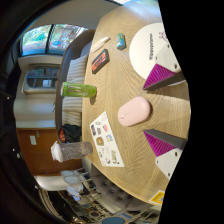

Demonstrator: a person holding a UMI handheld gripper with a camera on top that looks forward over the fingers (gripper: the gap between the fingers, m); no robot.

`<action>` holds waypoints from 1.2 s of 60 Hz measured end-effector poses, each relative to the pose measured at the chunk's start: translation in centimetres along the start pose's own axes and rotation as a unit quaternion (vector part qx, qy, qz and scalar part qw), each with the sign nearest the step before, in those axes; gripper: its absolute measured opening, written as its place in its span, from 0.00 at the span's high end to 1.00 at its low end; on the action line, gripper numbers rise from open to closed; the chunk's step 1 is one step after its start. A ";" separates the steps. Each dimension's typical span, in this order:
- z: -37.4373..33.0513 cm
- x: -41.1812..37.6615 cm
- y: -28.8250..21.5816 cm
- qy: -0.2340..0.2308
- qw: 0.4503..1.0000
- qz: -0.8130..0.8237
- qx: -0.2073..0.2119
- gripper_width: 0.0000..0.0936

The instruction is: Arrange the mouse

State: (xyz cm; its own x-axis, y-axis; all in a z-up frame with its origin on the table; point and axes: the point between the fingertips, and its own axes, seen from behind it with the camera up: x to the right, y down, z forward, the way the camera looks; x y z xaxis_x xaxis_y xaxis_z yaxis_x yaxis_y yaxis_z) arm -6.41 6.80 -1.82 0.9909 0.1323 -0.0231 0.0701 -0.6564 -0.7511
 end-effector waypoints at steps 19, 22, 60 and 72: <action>5.0 1.1 -4.8 0.005 1.000 0.002 0.026 0.32; 5.5 1.3 -5.2 0.008 1.000 0.002 0.028 0.41; -10.9 15.1 -14.7 0.066 0.986 0.044 0.149 0.58; -6.9 17.3 -3.1 0.077 0.995 0.048 0.050 0.58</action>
State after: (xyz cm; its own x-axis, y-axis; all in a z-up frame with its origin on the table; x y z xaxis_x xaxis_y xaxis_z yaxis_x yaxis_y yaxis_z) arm 11.27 5.97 4.64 0.9989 -0.0477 -0.0023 -0.0297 -0.5818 -0.8128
